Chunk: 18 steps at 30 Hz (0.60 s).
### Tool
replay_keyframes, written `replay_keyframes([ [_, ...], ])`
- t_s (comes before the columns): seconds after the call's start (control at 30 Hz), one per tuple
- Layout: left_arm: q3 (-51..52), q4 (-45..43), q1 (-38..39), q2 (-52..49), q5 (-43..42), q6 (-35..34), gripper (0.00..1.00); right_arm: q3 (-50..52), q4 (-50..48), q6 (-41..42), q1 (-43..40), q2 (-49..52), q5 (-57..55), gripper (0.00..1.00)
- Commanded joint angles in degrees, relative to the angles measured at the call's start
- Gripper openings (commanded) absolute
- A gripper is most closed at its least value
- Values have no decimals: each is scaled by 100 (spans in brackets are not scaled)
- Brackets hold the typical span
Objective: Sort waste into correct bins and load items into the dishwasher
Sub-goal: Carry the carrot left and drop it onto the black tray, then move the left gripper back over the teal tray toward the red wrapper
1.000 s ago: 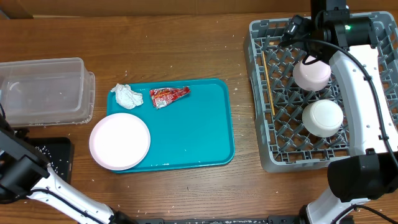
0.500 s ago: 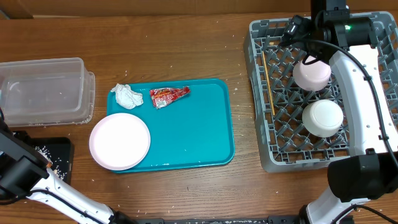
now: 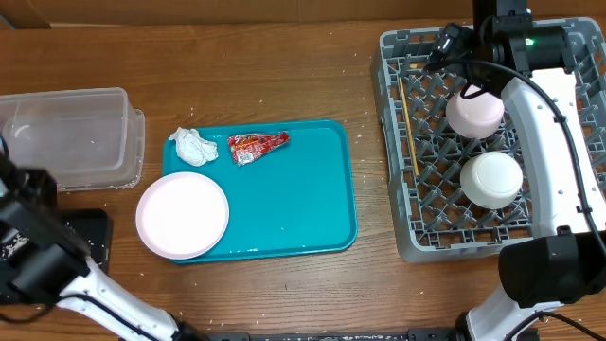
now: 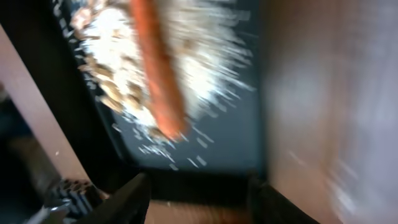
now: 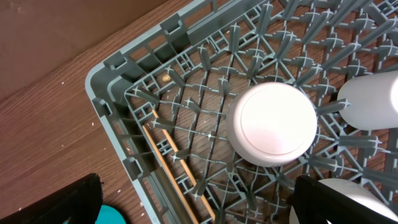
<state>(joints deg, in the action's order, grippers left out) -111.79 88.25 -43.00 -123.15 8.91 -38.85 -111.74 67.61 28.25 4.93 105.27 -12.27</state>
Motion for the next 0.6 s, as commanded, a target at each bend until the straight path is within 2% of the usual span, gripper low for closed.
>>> replay_keyframes([
  [0.0,-105,-50,671,1095,-299,315,54,-44,-24,11,20,-37,-50,100],
  [0.1,-103,-103,1325,1506,-299,343,55,-44,-24,11,20,-37,-50,100],
  [0.23,-85,-173,2516,1587,-297,693,63,-44,-24,11,20,-37,-50,100],
  [0.27,-83,-177,2688,1558,-297,743,70,-44,-24,11,20,-37,-50,100],
  [0.3,-83,-199,2962,1495,-297,852,80,-44,-24,11,20,-37,-50,100],
  [0.33,-83,-245,3425,1366,-299,1086,100,-44,-24,11,20,-37,-50,100],
  [0.43,-83,-389,4242,1016,-280,1357,100,-44,-24,11,20,-37,-50,100],
  [0.57,-83,-546,4760,658,-310,1250,96,-44,-24,11,20,-37,-50,100],
])
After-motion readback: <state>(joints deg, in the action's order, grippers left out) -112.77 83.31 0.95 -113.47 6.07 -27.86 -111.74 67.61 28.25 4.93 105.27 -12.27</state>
